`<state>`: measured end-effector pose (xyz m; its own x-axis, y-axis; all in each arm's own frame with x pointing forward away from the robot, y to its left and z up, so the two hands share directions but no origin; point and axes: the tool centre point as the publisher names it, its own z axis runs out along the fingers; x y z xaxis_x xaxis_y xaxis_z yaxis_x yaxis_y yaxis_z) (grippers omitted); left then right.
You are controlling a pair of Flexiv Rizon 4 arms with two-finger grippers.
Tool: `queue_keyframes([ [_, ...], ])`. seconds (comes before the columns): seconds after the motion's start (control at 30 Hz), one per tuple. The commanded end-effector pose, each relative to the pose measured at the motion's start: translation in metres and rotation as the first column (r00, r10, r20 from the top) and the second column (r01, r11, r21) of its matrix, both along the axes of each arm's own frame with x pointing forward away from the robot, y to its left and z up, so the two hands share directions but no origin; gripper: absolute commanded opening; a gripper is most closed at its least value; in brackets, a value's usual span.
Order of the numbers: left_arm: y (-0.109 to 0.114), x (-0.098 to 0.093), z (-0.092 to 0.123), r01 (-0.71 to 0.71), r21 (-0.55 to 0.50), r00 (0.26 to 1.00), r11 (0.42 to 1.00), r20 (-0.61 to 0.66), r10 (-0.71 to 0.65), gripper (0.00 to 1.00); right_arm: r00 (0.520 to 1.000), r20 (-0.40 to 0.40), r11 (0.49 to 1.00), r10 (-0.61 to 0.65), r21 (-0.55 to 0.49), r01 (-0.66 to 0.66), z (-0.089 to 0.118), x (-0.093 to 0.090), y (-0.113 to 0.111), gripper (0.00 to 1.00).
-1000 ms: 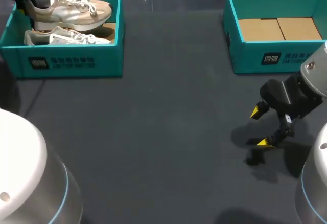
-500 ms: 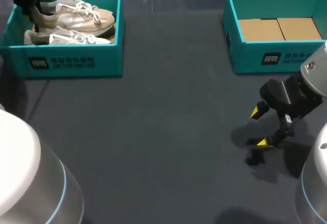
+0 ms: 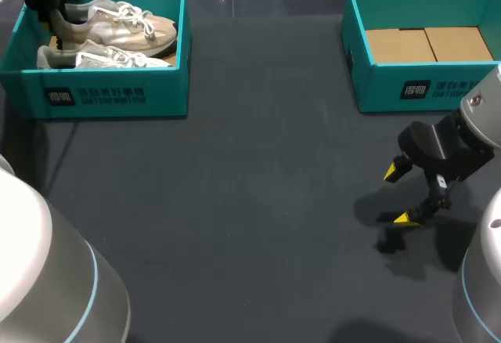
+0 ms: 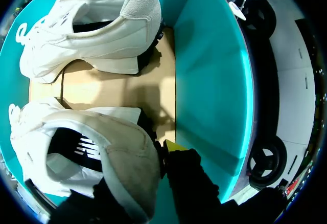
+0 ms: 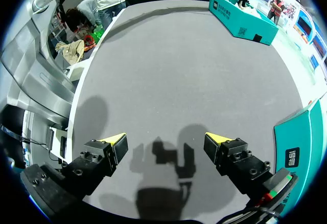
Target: Take the shoe out of the shoebox, open the shoe tongue, remove and reinsert the insole, then place the shoe into the shoebox
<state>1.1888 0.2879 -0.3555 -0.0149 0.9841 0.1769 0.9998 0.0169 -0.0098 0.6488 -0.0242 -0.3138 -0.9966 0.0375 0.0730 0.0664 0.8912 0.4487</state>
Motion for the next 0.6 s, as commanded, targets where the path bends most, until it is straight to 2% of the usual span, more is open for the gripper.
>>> queue_keyframes([
  [0.03,-0.001,0.008,-0.008,0.016,-0.001,1.0,1.0,-0.017,-0.017,0.0,1.0,0.001,1.0,0.0,-0.002,0.0,0.0,-0.001,0.0,1.0],
  [0.37,-0.005,0.008,-0.02,0.053,-0.001,0.998,0.999,-0.035,-0.053,0.0,1.0,0.001,1.0,0.0,-0.002,0.0,0.0,-0.001,0.0,1.0],
  [0.4,-0.005,0.007,-0.02,0.054,0.0,0.998,0.999,-0.035,-0.054,0.1,1.0,0.001,1.0,0.0,-0.002,0.0,0.0,-0.001,0.0,1.0],
  [0.43,-0.005,0.007,-0.021,0.056,0.0,0.998,0.998,-0.036,-0.056,0.27,1.0,0.001,1.0,0.0,-0.002,0.0,0.0,-0.001,0.0,1.0],
  [0.47,-0.005,0.006,-0.021,0.058,-0.001,0.998,0.998,-0.036,-0.058,0.37,1.0,0.001,1.0,0.0,-0.002,0.0,0.0,-0.001,0.0,1.0],
  [0.6,-0.006,0.004,-0.018,0.059,-0.011,0.998,0.998,-0.035,-0.06,0.44,1.0,0.001,1.0,0.0,-0.002,0.0,0.0,-0.001,0.0,1.0],
])
